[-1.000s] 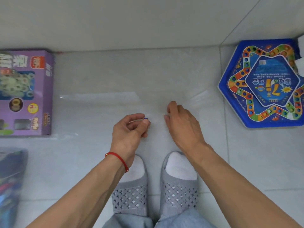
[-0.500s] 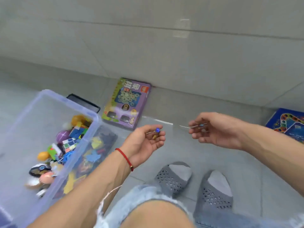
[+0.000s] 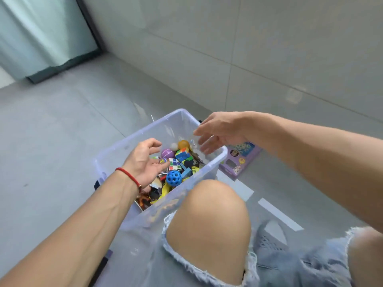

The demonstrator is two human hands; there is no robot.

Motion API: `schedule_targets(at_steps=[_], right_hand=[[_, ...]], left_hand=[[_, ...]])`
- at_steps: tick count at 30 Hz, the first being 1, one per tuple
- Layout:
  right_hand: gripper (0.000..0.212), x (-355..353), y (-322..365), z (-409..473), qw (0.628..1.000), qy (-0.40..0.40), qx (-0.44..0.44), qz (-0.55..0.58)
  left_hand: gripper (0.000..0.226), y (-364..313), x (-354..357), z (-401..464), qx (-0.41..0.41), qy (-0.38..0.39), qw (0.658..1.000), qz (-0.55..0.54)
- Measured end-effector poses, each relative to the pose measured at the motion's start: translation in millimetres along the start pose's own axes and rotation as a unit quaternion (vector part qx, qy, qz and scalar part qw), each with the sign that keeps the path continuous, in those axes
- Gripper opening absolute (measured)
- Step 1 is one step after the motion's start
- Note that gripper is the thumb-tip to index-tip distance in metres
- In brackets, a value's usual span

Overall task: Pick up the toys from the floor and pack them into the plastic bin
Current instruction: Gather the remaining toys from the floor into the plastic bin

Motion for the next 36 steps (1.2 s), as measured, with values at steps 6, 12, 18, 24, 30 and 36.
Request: schedule_targets(at_steps=[6, 12, 18, 24, 30, 36], right_hand=[[0.03, -81, -67, 35, 0.985, -0.057, 0.108, -0.125], [0.033, -132, -225, 73, 0.939, -0.177, 0.272, -0.114], [0.062, -66, -326, 134, 0.925, -0.241, 0.281, 0.082], [0.094, -55, -332, 161, 0.898, -0.328, 0.28, 0.087], [0.094, -71, -329, 121, 0.897, -0.33, 0.289, 0.059], [0.046, -94, -320, 54, 0.88, -0.309, 0.248, 0.263]], left_hand=[[0.022, 7, 33, 24, 0.097, 0.026, 0.972, 0.212], [0.079, 61, 126, 81, 0.276, 0.157, 0.721, 0.616], [0.101, 89, 156, 103, 0.4, 0.081, 0.516, 0.753], [0.098, 91, 156, 107, 0.407, 0.073, 0.506, 0.757], [0.097, 88, 158, 103, 0.423, 0.074, 0.507, 0.748], [0.074, 76, 156, 90, 0.457, 0.062, 0.561, 0.688]])
Point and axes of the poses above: each hand's wrist, its own z-axis towards the middle knuckle, its own x-axis out of the palm, y = z × x, the point moved 10 cm from there along z, towards the middle knuckle, and after that the axes turned 5 degrees about -z, right-handed, at the moved point
